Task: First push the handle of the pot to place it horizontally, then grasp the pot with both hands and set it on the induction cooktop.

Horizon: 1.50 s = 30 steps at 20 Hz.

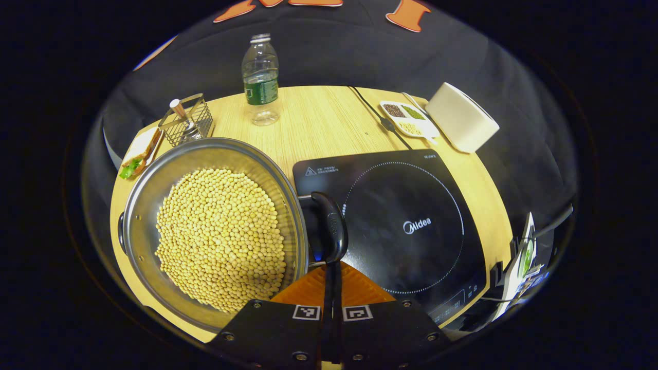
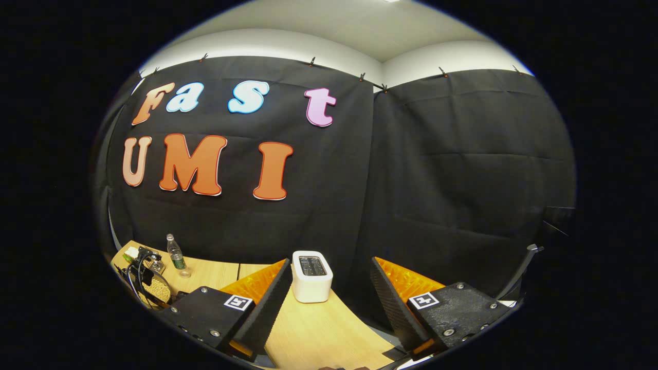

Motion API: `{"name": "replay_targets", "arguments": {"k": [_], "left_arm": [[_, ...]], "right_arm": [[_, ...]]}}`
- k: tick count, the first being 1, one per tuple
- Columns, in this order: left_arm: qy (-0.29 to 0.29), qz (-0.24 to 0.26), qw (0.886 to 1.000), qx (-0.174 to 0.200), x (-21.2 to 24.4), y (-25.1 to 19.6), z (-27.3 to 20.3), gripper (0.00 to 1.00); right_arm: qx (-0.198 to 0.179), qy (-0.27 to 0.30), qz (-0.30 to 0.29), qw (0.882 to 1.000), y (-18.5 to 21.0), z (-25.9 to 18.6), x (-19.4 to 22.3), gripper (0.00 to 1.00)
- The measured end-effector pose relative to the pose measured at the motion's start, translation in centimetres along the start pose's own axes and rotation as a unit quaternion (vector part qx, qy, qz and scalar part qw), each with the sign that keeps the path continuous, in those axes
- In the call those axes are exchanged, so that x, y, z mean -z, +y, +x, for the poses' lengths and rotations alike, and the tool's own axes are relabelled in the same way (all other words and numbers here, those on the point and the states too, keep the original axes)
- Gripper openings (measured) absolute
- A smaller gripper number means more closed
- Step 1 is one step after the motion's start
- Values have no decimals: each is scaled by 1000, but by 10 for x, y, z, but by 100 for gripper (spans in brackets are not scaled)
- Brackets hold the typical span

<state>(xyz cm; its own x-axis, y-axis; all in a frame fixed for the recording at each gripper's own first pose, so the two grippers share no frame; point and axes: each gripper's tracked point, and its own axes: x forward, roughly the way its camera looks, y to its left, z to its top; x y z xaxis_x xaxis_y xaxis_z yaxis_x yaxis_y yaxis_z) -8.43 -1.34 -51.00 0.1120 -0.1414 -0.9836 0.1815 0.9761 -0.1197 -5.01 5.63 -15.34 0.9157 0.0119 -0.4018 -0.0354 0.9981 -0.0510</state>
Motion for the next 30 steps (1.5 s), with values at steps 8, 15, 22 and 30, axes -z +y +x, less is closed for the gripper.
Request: {"name": "replay_targets", "arguments": {"k": [8, 15, 22, 30], "left_arm": [[-25, 6, 1000, 7, -20, 5, 5, 2], [-82, 27, 996, -15, -27, 59, -54, 1], [-100, -11, 993, -67, -17, 172, -106, 28], [-125, -35, 986, -103, -12, 264, -128, 91]], "right_arm": [[-68, 44, 3, 997, 66, -4, 20, 95], [-154, 106, 20, 982, 158, 1, 51, 95], [-256, 180, -4, 950, 293, -2, 94, 95], [-313, 293, -29, 903, 411, -13, 171, 94]]}}
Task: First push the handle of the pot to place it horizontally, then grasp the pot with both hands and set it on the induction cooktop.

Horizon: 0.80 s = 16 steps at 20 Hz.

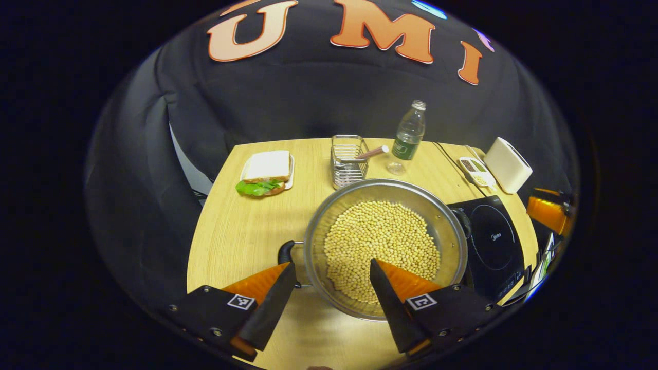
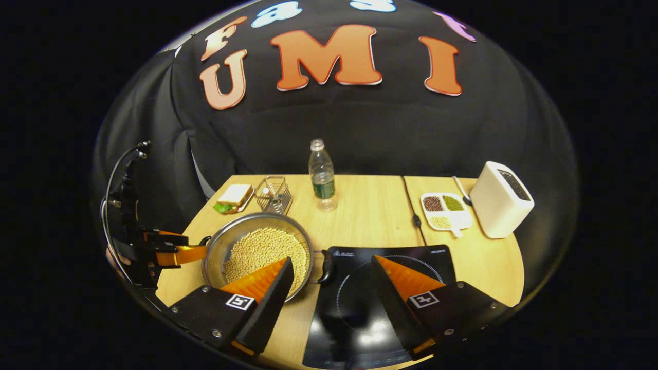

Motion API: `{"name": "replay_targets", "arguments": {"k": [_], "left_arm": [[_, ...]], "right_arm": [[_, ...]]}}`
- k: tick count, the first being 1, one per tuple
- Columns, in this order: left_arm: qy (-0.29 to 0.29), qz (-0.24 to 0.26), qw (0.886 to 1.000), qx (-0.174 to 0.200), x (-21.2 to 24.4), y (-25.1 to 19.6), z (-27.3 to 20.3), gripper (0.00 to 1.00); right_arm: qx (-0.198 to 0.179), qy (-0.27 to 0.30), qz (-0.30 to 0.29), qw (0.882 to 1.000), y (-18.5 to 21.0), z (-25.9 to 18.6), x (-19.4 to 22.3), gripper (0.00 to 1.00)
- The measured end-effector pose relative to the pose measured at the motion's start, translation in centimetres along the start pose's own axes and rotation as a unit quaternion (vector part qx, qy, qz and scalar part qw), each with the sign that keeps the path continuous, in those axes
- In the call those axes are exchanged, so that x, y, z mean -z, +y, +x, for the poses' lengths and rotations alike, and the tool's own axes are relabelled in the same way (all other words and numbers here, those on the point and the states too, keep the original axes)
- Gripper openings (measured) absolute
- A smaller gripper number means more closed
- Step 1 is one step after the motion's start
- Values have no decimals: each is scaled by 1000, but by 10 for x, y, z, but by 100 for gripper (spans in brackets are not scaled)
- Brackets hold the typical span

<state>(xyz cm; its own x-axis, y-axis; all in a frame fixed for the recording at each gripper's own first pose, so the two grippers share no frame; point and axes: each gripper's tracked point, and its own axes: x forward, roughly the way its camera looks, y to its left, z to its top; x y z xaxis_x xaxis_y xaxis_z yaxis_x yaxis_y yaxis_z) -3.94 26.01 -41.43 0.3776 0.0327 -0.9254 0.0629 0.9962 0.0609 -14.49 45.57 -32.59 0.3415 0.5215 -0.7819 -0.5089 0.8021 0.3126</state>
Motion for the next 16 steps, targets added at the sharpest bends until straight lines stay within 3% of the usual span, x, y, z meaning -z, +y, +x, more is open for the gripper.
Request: {"name": "replay_targets", "arguments": {"k": [9, 16], "left_arm": [[24, -7, 1000, 9, 9, 31, 47, 90], [31, -3, 999, 10, 13, 42, 66, 90]], "right_arm": [[13, 124, 19, 992, 20, 75, 52, 90], [31, 153, 21, 987, 24, 106, 68, 85]]}}
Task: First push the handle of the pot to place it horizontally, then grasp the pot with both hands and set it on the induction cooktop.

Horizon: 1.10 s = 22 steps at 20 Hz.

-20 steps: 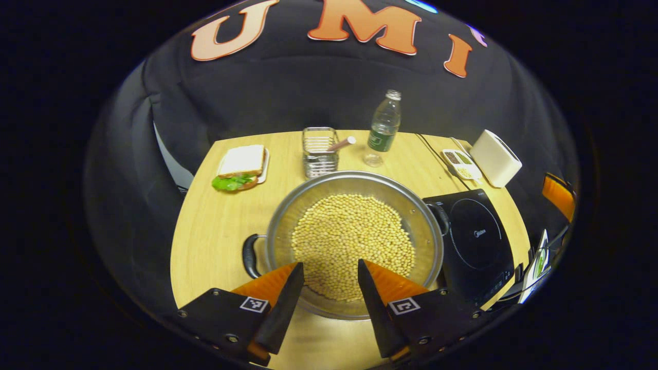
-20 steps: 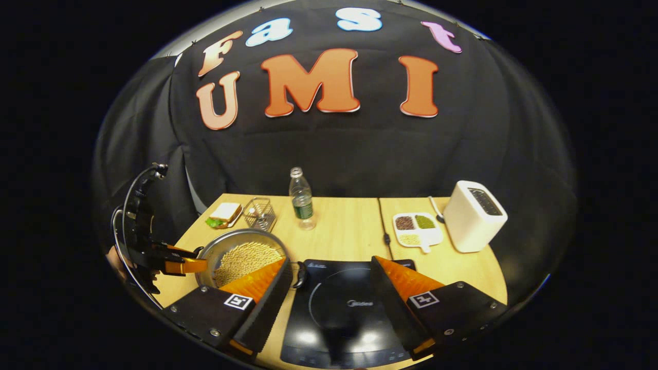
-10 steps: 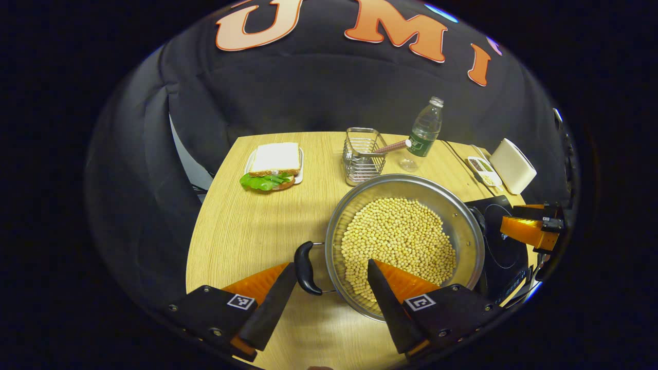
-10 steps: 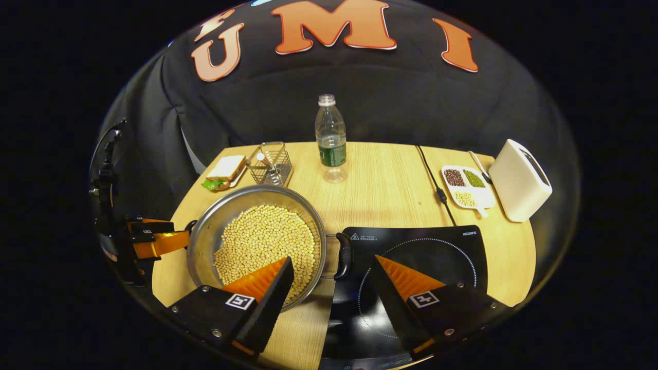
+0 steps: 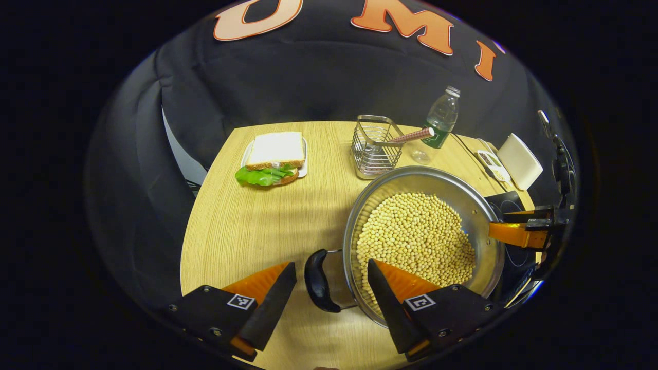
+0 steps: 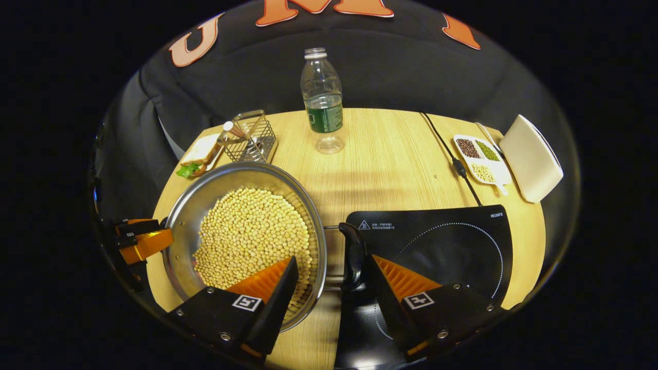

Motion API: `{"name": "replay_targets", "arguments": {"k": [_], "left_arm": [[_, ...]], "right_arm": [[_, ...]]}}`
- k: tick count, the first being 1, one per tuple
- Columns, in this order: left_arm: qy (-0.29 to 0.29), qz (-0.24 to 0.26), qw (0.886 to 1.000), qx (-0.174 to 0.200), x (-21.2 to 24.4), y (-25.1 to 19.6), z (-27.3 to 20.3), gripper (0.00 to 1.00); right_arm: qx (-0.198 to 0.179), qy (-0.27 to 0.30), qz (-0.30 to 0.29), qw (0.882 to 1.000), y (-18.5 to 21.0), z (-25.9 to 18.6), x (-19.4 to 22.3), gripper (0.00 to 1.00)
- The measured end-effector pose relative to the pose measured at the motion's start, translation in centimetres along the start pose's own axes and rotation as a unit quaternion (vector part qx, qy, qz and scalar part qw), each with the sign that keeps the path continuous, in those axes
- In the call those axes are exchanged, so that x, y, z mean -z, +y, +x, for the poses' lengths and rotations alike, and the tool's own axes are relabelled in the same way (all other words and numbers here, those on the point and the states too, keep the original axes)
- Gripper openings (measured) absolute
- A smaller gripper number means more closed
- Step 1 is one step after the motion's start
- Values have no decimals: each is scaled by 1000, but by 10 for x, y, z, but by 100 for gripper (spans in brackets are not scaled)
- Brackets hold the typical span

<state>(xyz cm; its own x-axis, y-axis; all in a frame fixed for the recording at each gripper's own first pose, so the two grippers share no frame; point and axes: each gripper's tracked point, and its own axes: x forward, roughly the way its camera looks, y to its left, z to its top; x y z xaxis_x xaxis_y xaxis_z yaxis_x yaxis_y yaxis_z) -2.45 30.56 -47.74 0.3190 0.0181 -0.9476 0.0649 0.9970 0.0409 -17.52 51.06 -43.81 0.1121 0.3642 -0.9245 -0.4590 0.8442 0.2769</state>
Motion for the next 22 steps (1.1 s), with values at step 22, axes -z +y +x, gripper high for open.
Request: {"name": "replay_targets", "arguments": {"k": [22], "left_arm": [[-22, -32, 999, -20, 18, 0, 38, 59]], "right_arm": [[-41, 36, 4, 999, -9, 40, 1, 63]]}}
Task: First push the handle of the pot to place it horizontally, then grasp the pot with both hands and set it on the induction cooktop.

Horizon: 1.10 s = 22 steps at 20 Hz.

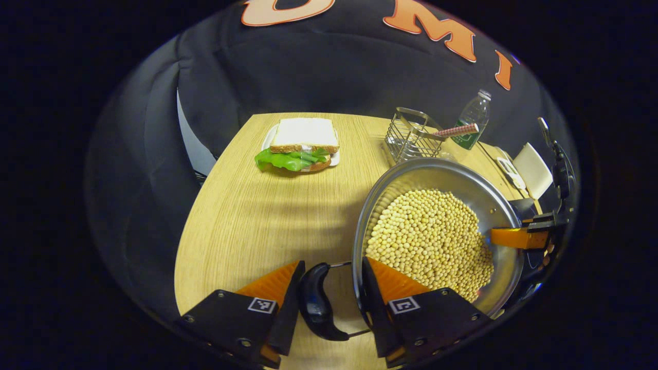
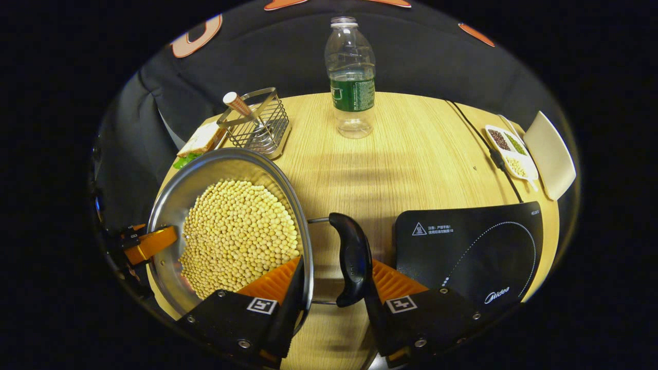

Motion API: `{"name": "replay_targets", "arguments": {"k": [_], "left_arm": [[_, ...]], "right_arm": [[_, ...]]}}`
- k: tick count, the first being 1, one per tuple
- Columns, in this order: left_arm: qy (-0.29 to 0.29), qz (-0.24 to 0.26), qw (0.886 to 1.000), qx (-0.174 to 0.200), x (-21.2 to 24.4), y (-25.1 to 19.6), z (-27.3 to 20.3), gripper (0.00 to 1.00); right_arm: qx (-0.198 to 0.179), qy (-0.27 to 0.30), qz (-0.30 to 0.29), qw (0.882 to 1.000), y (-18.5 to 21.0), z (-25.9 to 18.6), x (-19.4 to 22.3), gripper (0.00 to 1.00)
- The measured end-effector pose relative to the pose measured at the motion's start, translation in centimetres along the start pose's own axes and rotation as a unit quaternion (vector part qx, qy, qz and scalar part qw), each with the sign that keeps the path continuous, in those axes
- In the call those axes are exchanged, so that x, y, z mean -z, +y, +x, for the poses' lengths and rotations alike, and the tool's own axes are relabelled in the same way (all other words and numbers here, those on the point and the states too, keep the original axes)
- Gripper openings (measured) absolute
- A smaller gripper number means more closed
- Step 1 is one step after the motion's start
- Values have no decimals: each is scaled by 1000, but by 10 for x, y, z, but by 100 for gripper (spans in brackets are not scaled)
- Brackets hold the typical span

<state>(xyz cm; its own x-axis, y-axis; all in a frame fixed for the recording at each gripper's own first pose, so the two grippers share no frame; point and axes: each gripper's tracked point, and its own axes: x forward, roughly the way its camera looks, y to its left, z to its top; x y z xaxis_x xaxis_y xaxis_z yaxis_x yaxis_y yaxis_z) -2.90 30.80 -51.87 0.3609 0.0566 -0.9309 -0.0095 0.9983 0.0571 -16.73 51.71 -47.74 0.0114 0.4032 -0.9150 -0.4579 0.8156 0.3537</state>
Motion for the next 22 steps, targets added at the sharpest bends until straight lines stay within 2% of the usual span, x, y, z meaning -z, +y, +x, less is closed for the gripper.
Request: {"name": "replay_targets", "arguments": {"k": [1, 6, 14, 17, 18, 19, 20, 21, 22], "left_arm": [[-2, -1, 1000, -5, 0, 1, 1, 62], [16, 8, 1000, -11, 6, 1, 2, 64], [17, 5, 1000, -20, 5, 0, 5, 64], [19, -7, 999, -27, 9, -4, 2, 59], [15, -1, 999, -29, 10, -9, 5, 54], [13, 6, 999, -31, 9, -12, 10, 58], [11, 6, 999, -30, 9, -16, 16, 57], [9, 3, 999, -30, 8, -20, 18, 57], [6, 1, 1000, -29, 7, -15, 15, 57]], "right_arm": [[-1, 0, 2, 1000, 0, 0, -1, 61], [2, 1, 0, 1000, 0, -1, 1, 61], [5, 1, 3, 1000, 1, -3, 0, 59], [12, 14, 3, 1000, 1, -5, 4, 54], [13, 13, 2, 1000, 5, -2, 3, 49], [12, 14, 1, 1000, 8, 5, 0, 53], [12, 14, 0, 1000, 8, 4, -4, 51], [11, 11, -1, 1000, 7, 3, -6, 55], [12, 7, -1, 1000, 4, -2, -5, 55]]}}
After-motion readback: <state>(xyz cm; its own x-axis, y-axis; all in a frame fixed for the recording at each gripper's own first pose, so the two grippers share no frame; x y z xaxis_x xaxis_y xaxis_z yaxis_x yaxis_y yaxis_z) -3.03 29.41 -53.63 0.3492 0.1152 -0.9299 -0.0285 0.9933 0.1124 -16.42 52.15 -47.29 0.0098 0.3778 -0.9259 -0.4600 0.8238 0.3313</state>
